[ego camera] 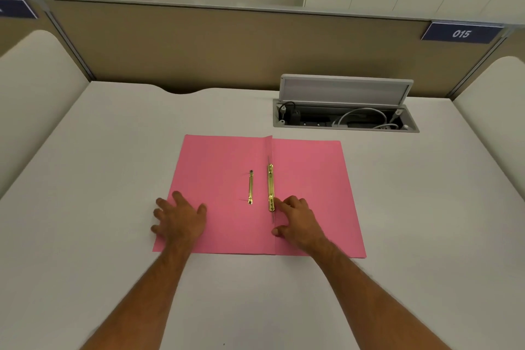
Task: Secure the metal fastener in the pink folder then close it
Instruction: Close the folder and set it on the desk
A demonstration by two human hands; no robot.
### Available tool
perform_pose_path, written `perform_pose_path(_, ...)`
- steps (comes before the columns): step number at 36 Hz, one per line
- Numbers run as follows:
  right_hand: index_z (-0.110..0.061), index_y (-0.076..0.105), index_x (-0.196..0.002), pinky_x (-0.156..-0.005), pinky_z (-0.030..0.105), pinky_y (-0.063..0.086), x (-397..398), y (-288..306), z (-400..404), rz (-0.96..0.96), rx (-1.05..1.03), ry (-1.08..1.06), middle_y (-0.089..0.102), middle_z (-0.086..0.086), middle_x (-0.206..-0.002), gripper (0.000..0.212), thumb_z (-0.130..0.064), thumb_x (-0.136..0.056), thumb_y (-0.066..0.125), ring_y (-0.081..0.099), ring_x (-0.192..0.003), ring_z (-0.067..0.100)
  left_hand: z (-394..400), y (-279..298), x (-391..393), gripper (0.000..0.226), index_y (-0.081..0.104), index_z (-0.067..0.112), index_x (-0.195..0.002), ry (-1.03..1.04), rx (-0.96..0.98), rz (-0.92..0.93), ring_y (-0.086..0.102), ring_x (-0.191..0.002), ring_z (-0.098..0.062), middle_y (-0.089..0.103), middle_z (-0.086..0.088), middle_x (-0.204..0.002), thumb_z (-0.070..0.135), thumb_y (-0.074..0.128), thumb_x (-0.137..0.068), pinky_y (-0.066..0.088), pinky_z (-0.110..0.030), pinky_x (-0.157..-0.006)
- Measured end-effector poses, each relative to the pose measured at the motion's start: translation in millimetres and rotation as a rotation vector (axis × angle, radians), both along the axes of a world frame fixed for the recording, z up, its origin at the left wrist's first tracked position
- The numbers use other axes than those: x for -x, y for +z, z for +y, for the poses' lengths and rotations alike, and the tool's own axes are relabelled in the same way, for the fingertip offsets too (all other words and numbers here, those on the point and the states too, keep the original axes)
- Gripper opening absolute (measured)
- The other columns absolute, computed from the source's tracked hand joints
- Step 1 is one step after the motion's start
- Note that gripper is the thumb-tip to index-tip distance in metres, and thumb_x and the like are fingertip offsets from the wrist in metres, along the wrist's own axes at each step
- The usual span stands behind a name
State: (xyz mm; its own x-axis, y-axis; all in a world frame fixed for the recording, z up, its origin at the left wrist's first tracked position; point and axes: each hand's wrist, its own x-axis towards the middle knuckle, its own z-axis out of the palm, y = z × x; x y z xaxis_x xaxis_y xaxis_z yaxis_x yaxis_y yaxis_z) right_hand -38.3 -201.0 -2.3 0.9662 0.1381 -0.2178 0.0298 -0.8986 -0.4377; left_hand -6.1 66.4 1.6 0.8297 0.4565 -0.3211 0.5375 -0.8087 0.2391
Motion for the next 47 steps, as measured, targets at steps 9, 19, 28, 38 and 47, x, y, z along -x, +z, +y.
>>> perform_pose_path(9, -0.028, 0.041, -0.149, -0.101, 0.041, 0.043, -22, 5, 2, 0.05, 0.087, 0.03, 0.047, 0.004, -0.135, 0.08, -0.043, -0.079, 0.076, 0.039, -0.122, 0.025, 0, 8, 2, 0.078, 0.033, 0.011, -0.143, 0.153, 0.069, -0.011, 0.037, -0.131, -0.043, 0.038, -0.023, -0.141, 0.057, 0.062, -0.088, 0.037, -0.061, -0.103)
perform_pose_path(19, -0.028, 0.037, -0.151, -0.103, 0.042, 0.043, -25, 6, 3, 0.074, 0.104, 0.02, 0.045, 0.005, -0.137, 0.08, -0.042, -0.082, 0.075, 0.037, -0.126, 0.025, 35, 19, -11, 0.077, 0.037, 0.004, -0.141, 0.344, 0.257, -0.052, 0.048, -0.124, -0.05, 0.04, -0.028, -0.139, 0.052, 0.067, -0.089, 0.034, -0.062, -0.106)
perform_pose_path(28, -0.027, 0.039, -0.15, -0.101, 0.042, 0.045, -24, 11, 2, 0.079, 0.1, 0.026, 0.045, 0.005, -0.137, 0.079, -0.043, -0.082, 0.075, 0.038, -0.124, 0.025, 54, 57, -15, 0.027, 0.072, 0.002, -0.099, 0.201, 0.451, -0.324, 0.065, -0.101, -0.04, 0.072, -0.015, -0.1, 0.028, 0.067, -0.094, 0.05, -0.04, -0.088)
perform_pose_path(38, -0.029, 0.038, -0.15, -0.101, 0.045, 0.044, -22, 16, 4, 0.104, 0.085, -0.005, 0.045, 0.005, -0.136, 0.081, -0.041, -0.08, 0.076, 0.038, -0.124, 0.026, 34, 116, -23, 0.021, 0.072, 0.011, -0.078, 0.119, 0.991, -0.436, 0.059, -0.073, -0.022, 0.07, -0.005, -0.081, 0.022, 0.066, -0.095, 0.046, -0.031, -0.069)
perform_pose_path(47, -0.024, 0.031, -0.154, -0.1, 0.046, 0.046, -24, 21, 1, 0.117, -0.043, -0.063, 0.05, 0.007, -0.134, 0.093, -0.039, -0.076, 0.079, 0.042, -0.122, 0.028, -26, 138, -21, 0.018, 0.073, 0.017, -0.095, 0.034, 1.215, -0.414, 0.067, -0.096, -0.03, 0.075, -0.007, -0.103, 0.031, 0.062, -0.096, 0.053, -0.05, -0.089)
